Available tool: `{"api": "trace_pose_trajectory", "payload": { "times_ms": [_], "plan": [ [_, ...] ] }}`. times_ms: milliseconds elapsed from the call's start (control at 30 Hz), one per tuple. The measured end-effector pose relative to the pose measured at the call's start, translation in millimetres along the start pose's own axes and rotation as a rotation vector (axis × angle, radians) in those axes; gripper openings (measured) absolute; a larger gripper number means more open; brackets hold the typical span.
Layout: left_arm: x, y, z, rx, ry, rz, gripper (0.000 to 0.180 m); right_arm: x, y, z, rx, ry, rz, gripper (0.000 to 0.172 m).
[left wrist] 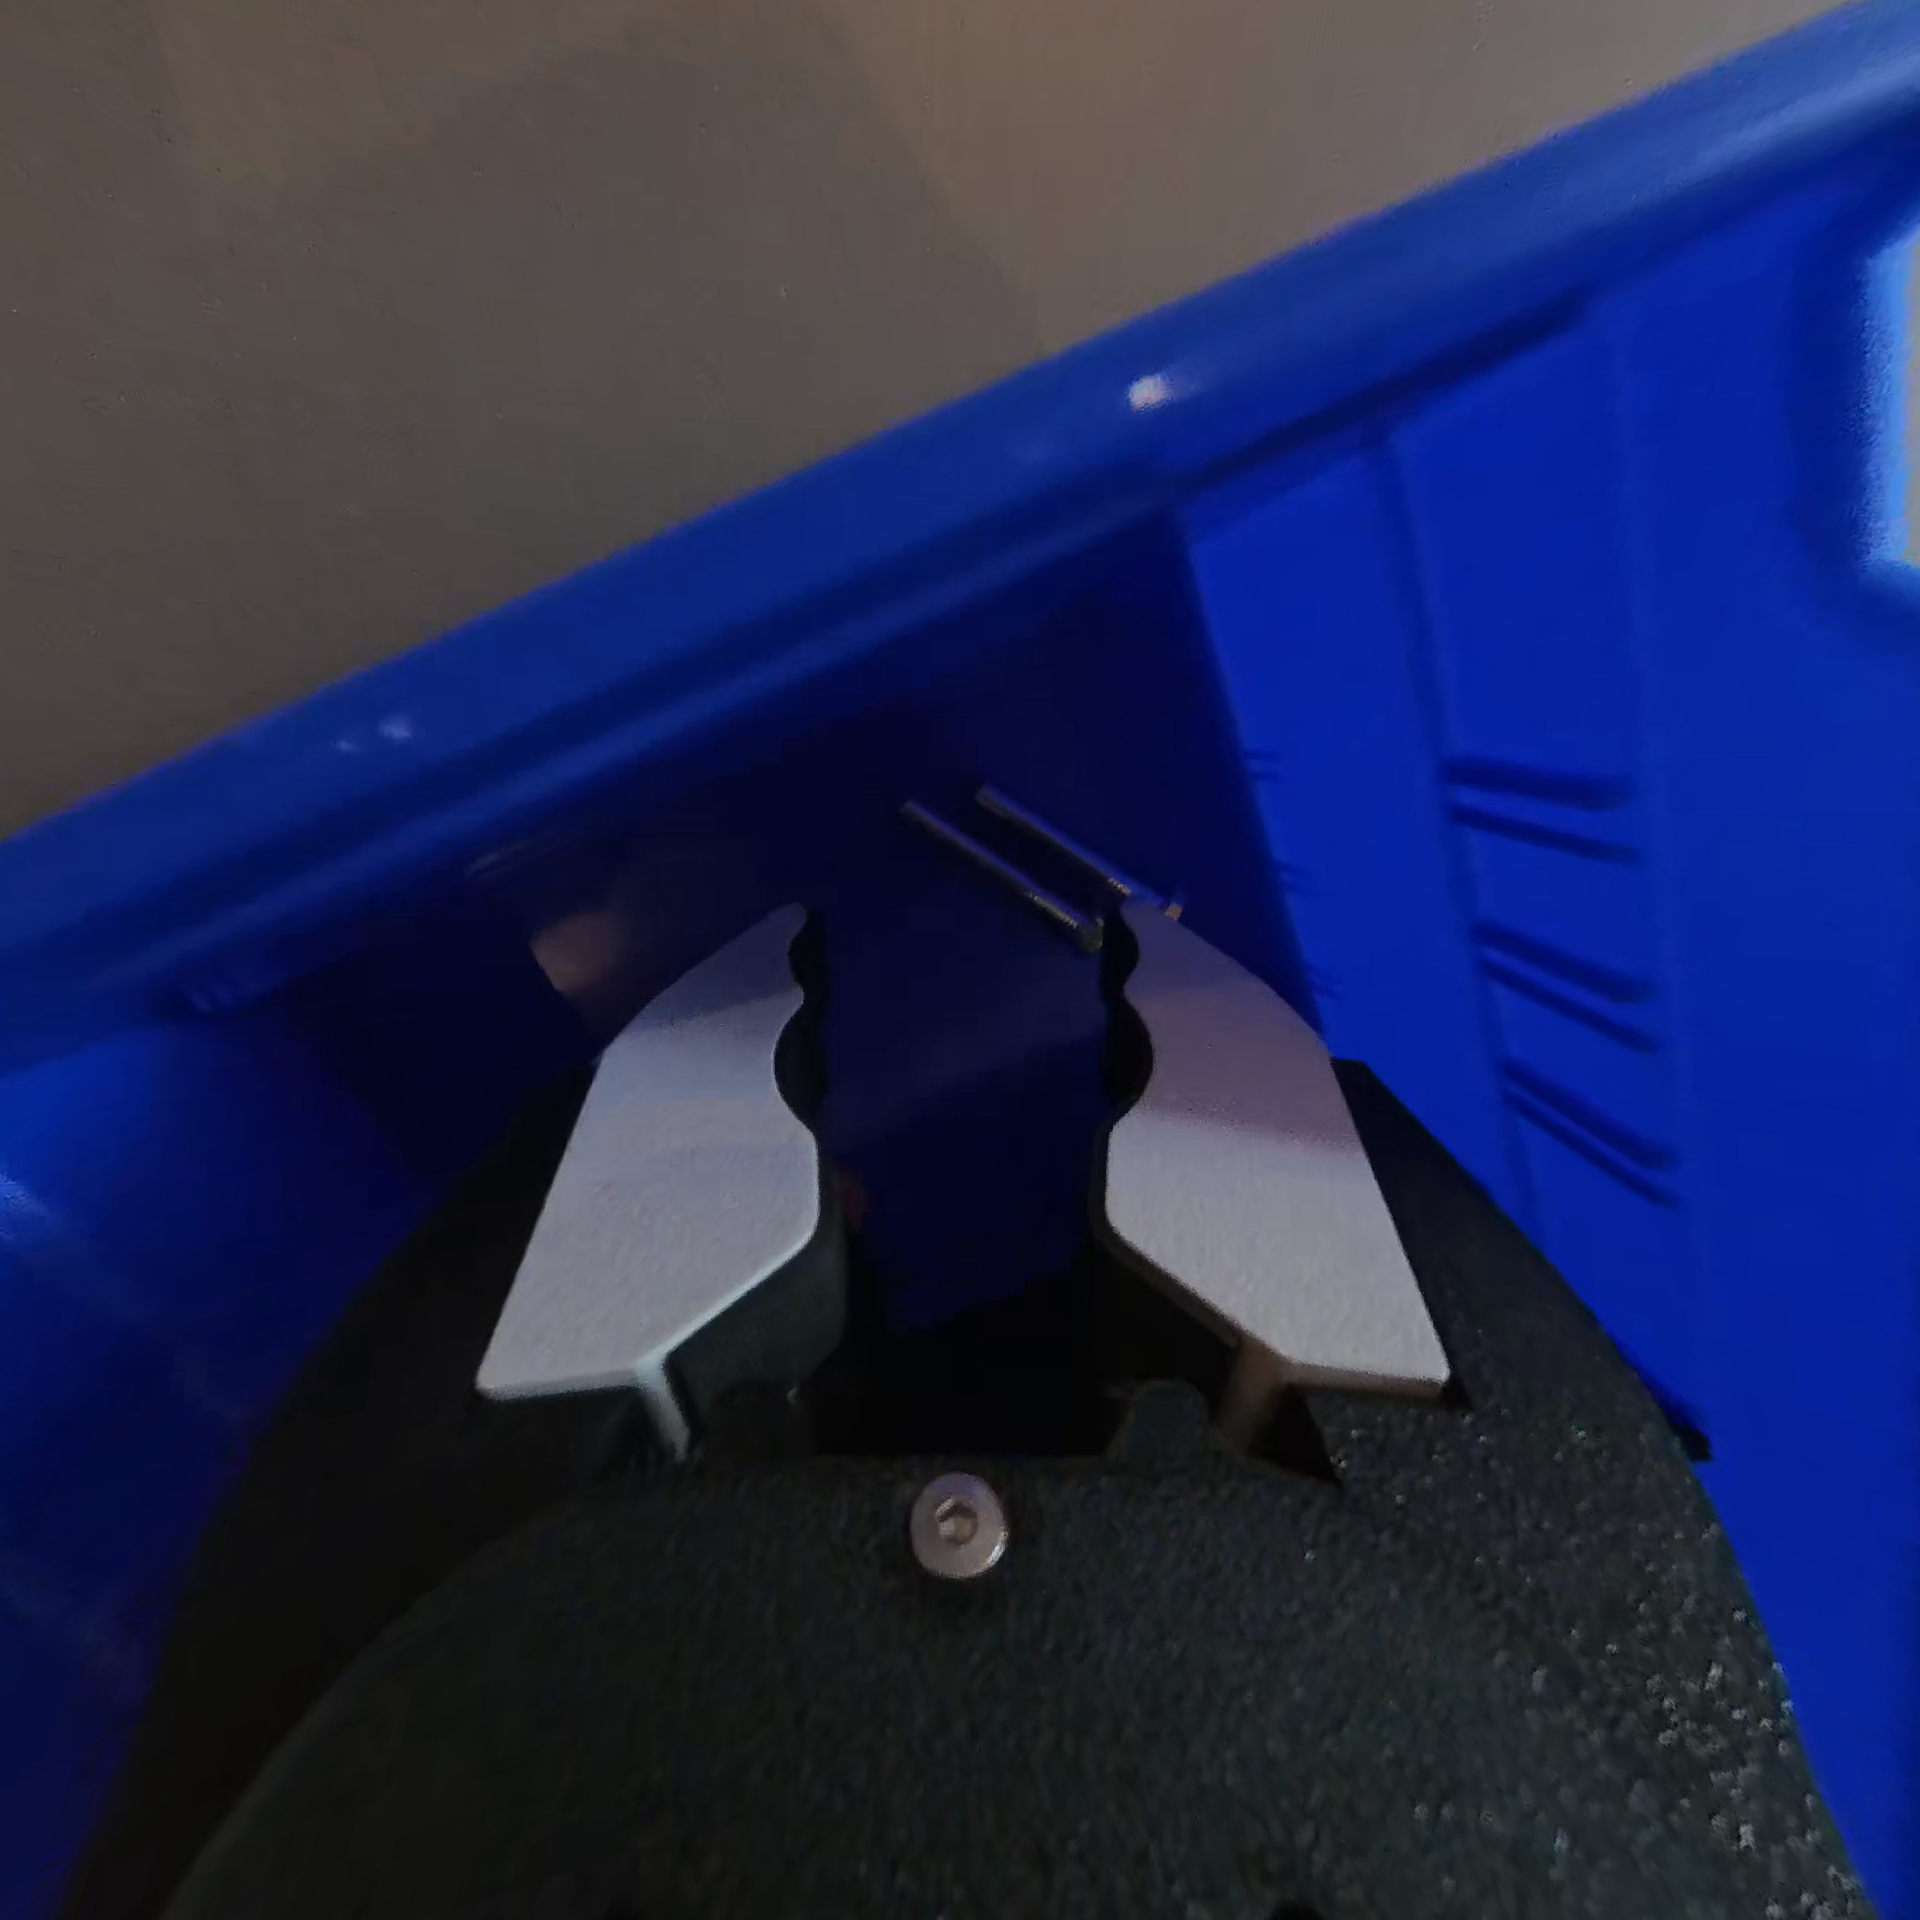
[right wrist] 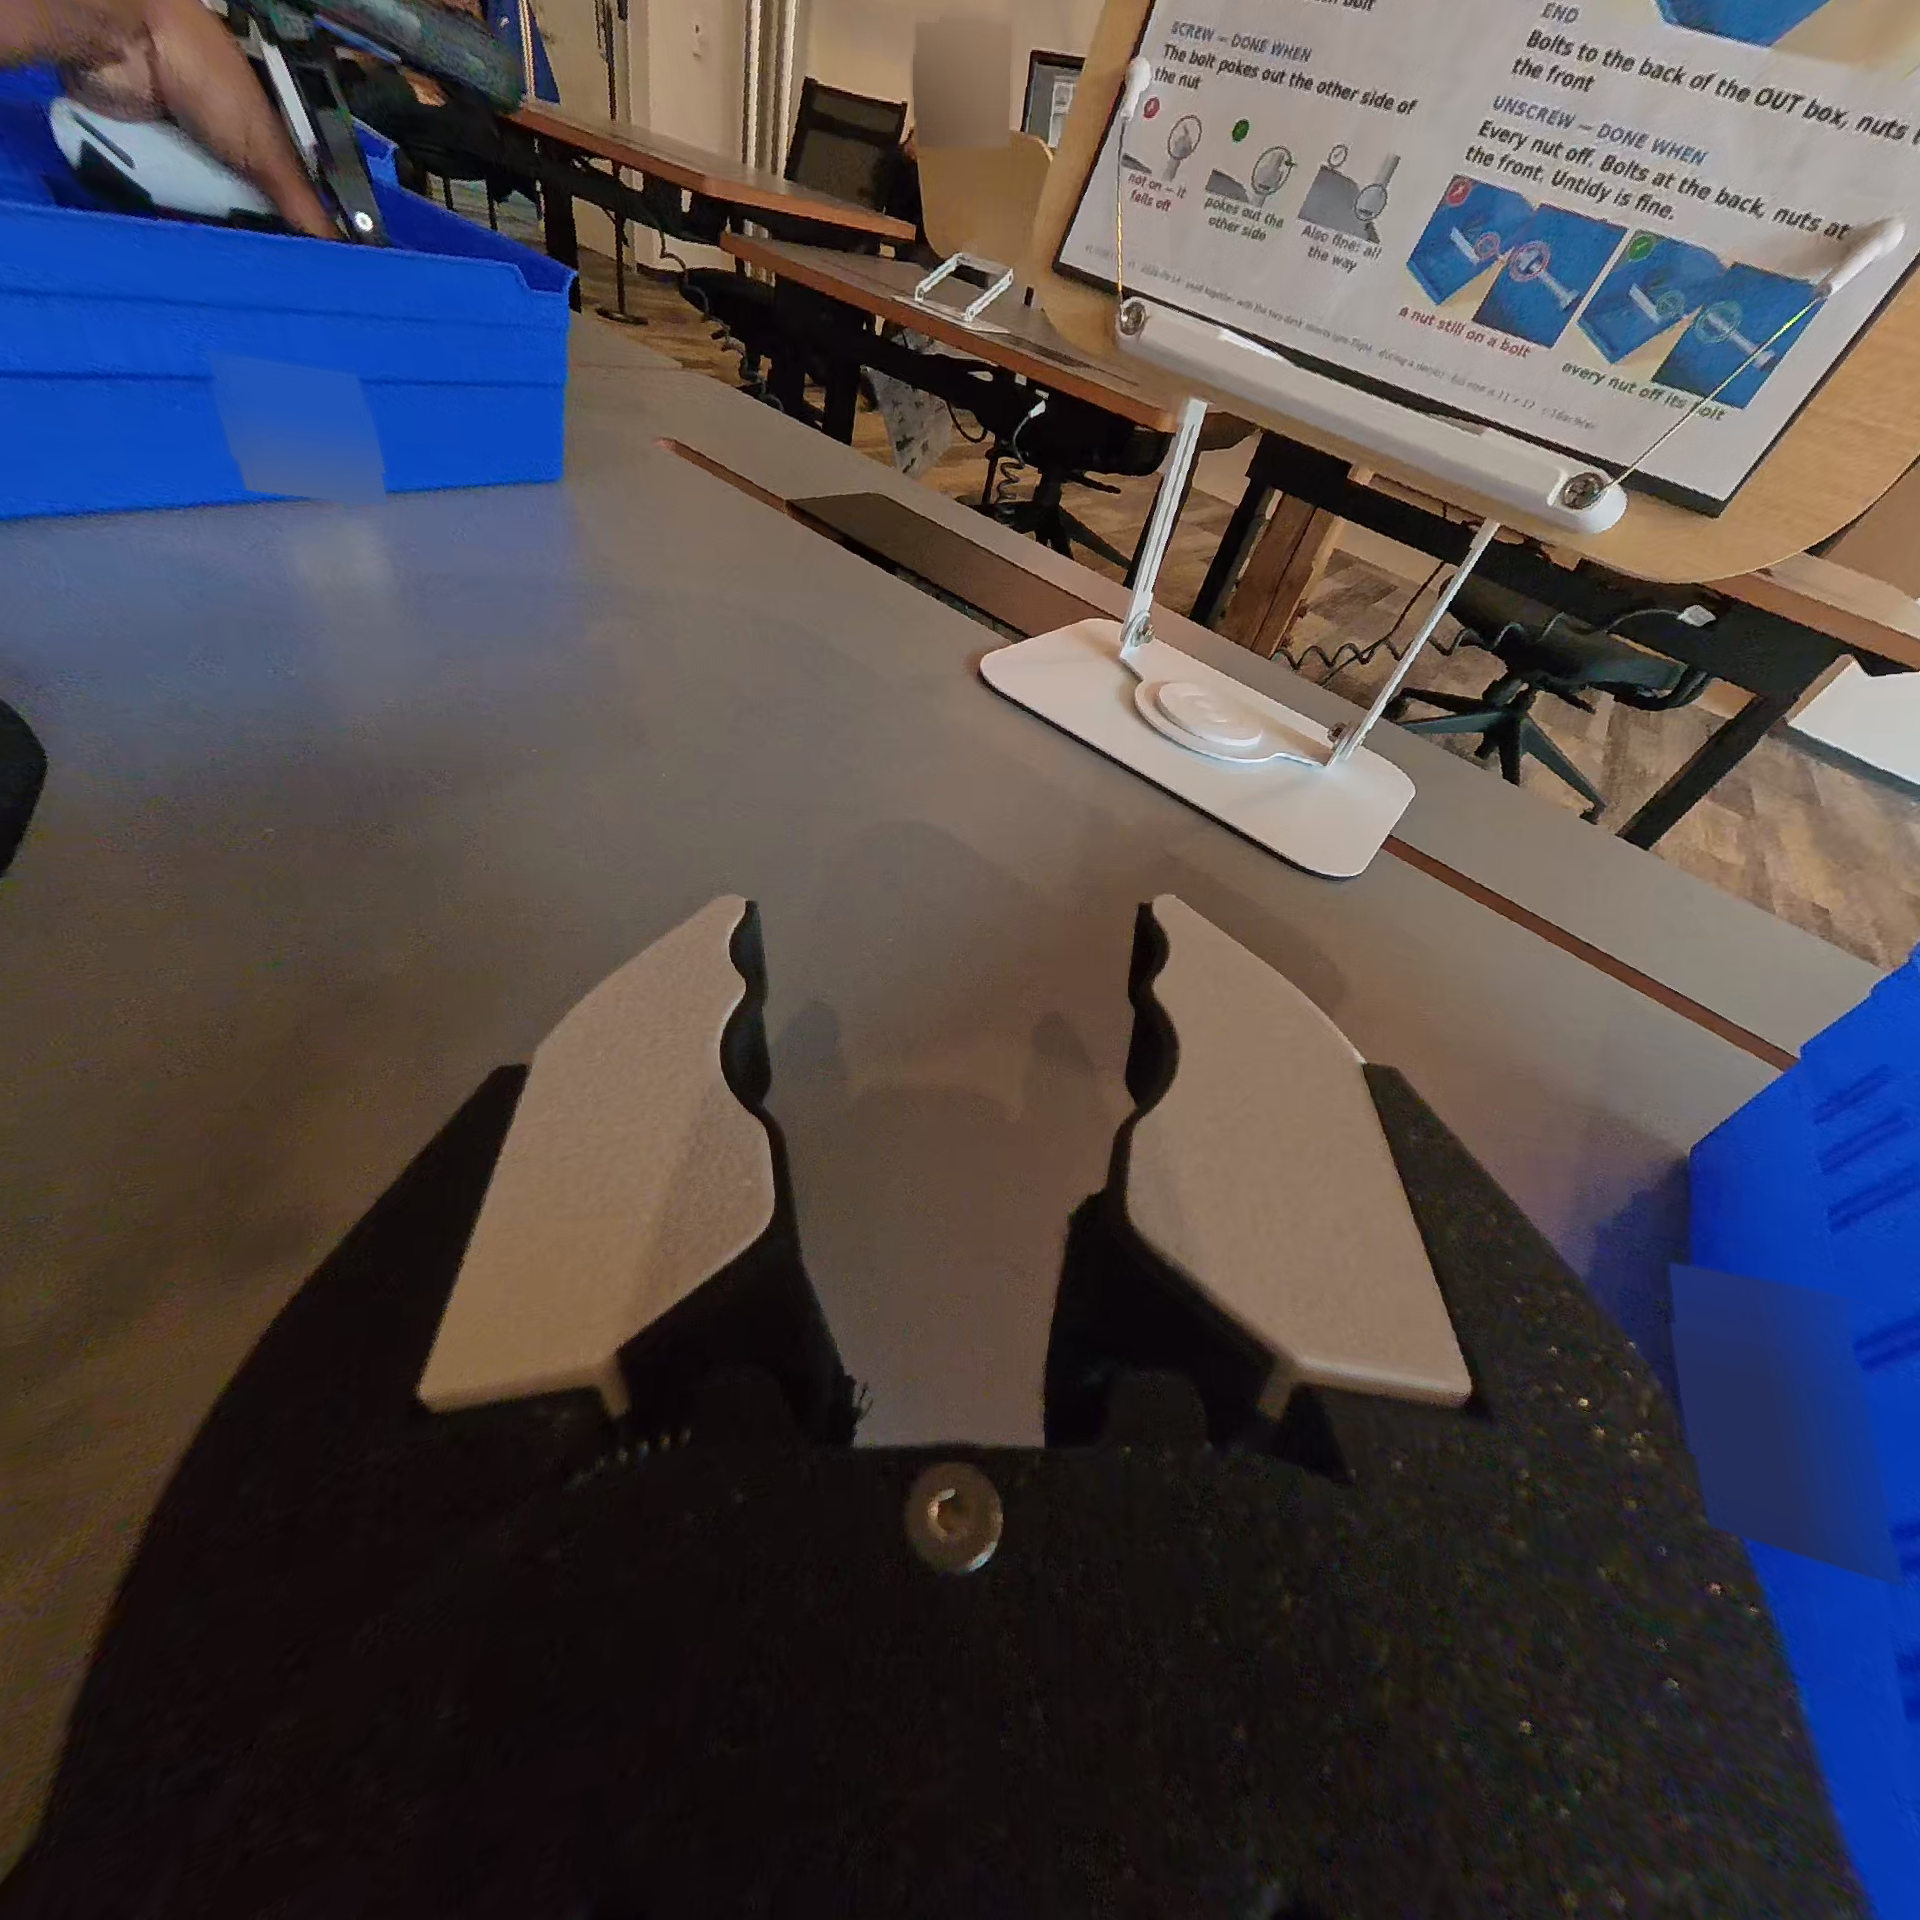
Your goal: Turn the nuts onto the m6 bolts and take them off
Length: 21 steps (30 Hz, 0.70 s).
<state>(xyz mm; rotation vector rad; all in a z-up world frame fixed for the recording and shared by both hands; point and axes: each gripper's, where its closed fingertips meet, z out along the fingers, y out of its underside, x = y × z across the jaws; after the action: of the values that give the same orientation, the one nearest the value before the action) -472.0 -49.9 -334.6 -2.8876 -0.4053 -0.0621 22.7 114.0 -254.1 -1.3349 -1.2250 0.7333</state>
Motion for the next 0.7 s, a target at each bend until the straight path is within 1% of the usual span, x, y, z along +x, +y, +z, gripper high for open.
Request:
{"api": "trace_pose_trajectory", "payload": {
  "times_ms": [167,267,367,433,500,567,633,700],
  "plan": [
    [-2,2,5,-0.022,-0.022,-0.004,0.050,-1,-2,0,0.007,-0.003,-0.011,0.067],
    [-7,5,7,-0.052,-0.072,0.012,0.046,-1,-2,-1,0.008,-0.005,-0.016,0.067],
    [-6,5,7,-0.053,-0.074,0.020,0.042,-1,-3,-1,0.010,-0.005,-0.019,0.067],
    [-3,5,8,-0.048,-0.067,0.027,0.030,-1,-3,-1,0.012,-0.001,-0.020,0.067],
    [1,4,8,-0.047,-0.046,0.030,0.011,-1,-3,-2,0.014,0.000,-0.019,0.067],
    [1,5,8,-0.056,-0.054,0.033,0.006,0,-4,-2,0.015,0.002,-0.020,0.067],
    [-2,7,5,-0.066,-0.085,0.048,0.006,0,-4,-2,0.016,0.002,-0.020,0.067],
    [-3,4,-4,-0.042,-0.097,0.061,0.006,0,-4,-3,0.016,0.000,-0.019,0.067]
  ]
}}
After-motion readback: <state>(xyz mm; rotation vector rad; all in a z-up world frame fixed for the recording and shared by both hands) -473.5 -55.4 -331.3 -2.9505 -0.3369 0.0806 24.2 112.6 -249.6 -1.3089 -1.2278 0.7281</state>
